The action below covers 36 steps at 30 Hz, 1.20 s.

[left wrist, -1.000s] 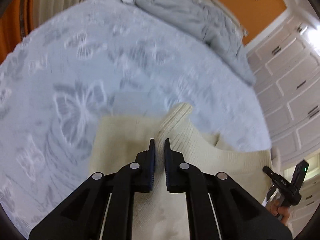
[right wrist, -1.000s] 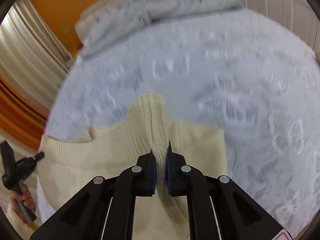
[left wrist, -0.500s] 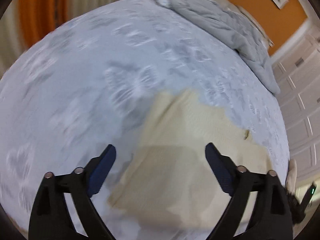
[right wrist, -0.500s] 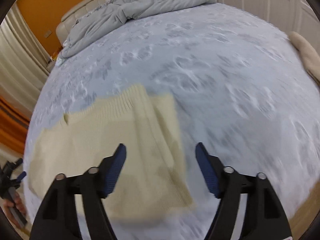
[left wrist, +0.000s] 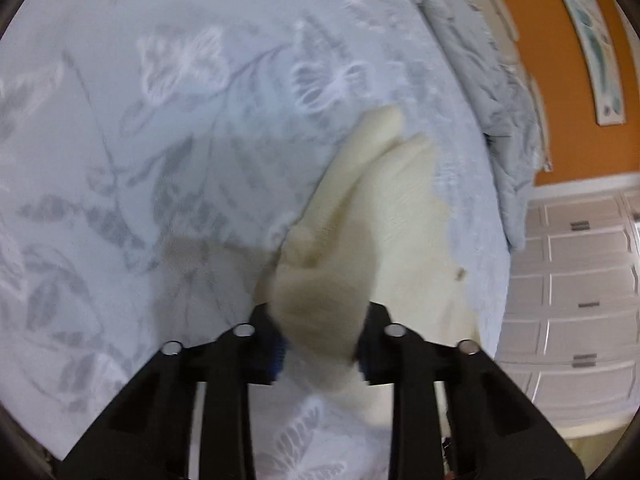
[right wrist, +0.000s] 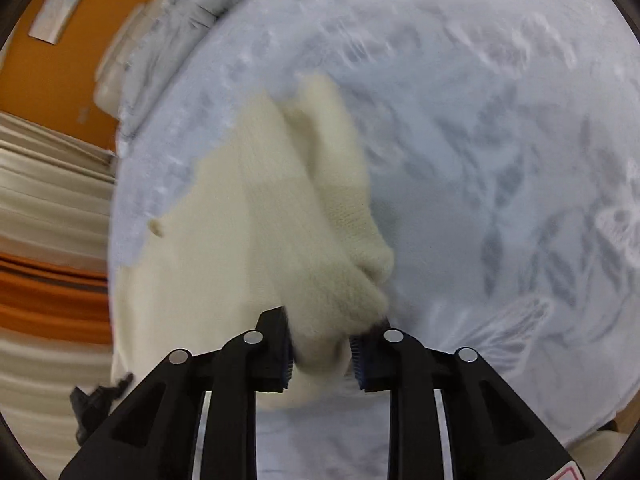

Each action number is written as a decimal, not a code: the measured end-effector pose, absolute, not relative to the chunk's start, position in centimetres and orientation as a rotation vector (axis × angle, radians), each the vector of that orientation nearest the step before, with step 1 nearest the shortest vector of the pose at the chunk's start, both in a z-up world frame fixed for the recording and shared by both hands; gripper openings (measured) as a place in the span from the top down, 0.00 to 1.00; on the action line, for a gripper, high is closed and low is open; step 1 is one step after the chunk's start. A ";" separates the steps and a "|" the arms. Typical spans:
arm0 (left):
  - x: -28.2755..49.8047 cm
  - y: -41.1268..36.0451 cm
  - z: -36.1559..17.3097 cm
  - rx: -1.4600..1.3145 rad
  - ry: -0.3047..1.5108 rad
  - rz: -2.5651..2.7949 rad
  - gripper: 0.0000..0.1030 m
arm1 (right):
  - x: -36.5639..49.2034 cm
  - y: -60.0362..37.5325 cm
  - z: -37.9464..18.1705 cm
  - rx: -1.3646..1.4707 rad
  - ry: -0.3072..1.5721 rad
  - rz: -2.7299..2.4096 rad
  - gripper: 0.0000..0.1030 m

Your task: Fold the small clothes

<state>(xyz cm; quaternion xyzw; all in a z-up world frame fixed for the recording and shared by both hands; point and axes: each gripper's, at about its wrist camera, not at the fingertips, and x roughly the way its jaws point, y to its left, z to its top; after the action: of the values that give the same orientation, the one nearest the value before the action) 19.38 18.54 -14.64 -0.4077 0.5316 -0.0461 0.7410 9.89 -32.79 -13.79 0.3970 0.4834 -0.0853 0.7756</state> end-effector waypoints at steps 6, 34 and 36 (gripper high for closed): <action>14.3 19.4 -9.2 -0.846 1.158 -0.171 0.87 | 6.1 -31.9 -7.6 0.775 1.017 -0.112 0.87; 18.4 14.7 -14.0 -0.512 1.256 -0.096 0.93 | 12.5 -28.6 -12.7 0.401 1.160 -0.207 0.93; 18.0 15.1 -11.9 -0.518 1.175 -0.130 0.93 | 11.3 -29.5 -9.4 0.457 1.050 -0.194 0.93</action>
<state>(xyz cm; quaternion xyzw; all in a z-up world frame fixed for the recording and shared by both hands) 17.98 15.13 -11.90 -0.2415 0.5474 -0.0608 0.7990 11.34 -29.55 -9.43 0.2159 0.4960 -0.0915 0.8360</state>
